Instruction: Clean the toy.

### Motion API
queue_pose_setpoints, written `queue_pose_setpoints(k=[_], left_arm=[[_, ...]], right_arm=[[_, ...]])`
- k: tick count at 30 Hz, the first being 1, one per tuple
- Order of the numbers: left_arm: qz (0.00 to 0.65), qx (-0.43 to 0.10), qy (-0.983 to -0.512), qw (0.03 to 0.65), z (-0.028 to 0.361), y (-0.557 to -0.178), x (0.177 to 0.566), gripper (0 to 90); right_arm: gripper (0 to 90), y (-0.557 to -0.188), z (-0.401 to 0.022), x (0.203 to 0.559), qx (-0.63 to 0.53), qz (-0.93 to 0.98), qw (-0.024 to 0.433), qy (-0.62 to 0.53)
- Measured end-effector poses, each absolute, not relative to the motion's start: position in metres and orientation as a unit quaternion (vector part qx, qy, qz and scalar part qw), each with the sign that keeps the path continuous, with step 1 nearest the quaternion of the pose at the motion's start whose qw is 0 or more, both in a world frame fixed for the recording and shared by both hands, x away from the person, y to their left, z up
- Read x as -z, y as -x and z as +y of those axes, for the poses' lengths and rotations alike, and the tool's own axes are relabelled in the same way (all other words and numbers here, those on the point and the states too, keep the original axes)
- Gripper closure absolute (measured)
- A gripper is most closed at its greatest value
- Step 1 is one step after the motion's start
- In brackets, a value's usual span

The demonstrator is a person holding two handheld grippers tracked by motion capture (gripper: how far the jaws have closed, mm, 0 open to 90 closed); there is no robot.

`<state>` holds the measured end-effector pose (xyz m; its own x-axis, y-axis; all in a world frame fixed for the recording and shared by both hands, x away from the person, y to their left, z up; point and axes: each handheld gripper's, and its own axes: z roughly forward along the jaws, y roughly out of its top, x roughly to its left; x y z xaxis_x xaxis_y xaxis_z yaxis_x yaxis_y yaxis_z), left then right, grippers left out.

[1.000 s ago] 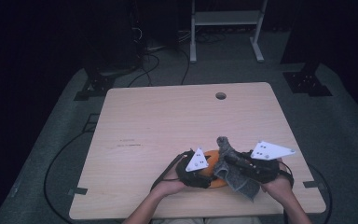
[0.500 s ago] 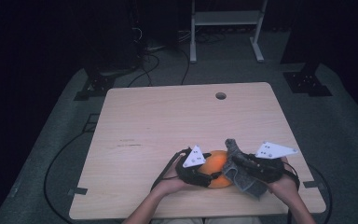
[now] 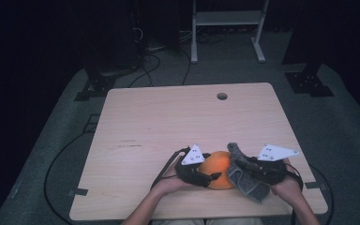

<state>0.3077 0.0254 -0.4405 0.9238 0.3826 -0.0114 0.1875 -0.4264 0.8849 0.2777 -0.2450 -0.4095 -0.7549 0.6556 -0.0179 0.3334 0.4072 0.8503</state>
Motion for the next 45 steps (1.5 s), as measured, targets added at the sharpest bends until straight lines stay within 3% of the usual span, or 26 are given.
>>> queue_pose_setpoints(k=[7, 11, 14, 16, 21, 29, 36, 39, 40, 45], left_arm=[[0.161, -0.104, -0.840, 0.507, 0.022, -0.304, 0.442, 29.2], [0.145, -0.068, -0.840, 0.518, 0.032, -0.308, 0.434, 18.7], [0.158, -0.073, -0.845, 0.506, 0.035, -0.314, 0.433, 9.6], [0.164, -0.054, -0.854, 0.490, 0.032, -0.315, 0.440, 8.2], [0.160, -0.071, -0.847, 0.501, 0.026, -0.309, 0.442, 23.1], [0.150, -0.087, -0.850, 0.497, 0.022, -0.304, 0.442, 28.0], [0.145, -0.056, -0.853, 0.498, 0.031, -0.312, 0.438, 8.6], [0.146, -0.048, -0.865, 0.478, 0.023, -0.312, 0.451, 5.4], [0.147, -0.049, -0.861, 0.485, 0.022, -0.311, 0.452, 7.0], [0.139, -0.065, -0.845, 0.513, 0.026, -0.307, 0.444, 32.5]], right_arm=[[74.5, -0.266, -0.233, 0.388, -0.472, 0.814, 0.193, -0.276], [74.5, -0.270, -0.225, 0.399, -0.454, 0.829, 0.185, -0.270], [74.6, -0.267, -0.230, 0.400, -0.452, 0.830, 0.184, -0.270], [74.5, -0.268, -0.234, 0.402, -0.459, 0.829, 0.173, -0.270], [74.4, -0.274, -0.247, 0.406, -0.456, 0.825, 0.168, -0.288], [74.4, -0.263, -0.239, 0.385, -0.458, 0.823, 0.195, -0.274], [74.4, -0.266, -0.234, 0.399, -0.438, 0.839, 0.188, -0.264], [74.3, -0.267, -0.240, 0.401, -0.444, 0.836, 0.176, -0.271], [74.3, -0.267, -0.241, 0.402, -0.444, 0.836, 0.173, -0.273], [74.2, -0.268, -0.246, 0.398, -0.445, 0.830, 0.180, -0.285]])
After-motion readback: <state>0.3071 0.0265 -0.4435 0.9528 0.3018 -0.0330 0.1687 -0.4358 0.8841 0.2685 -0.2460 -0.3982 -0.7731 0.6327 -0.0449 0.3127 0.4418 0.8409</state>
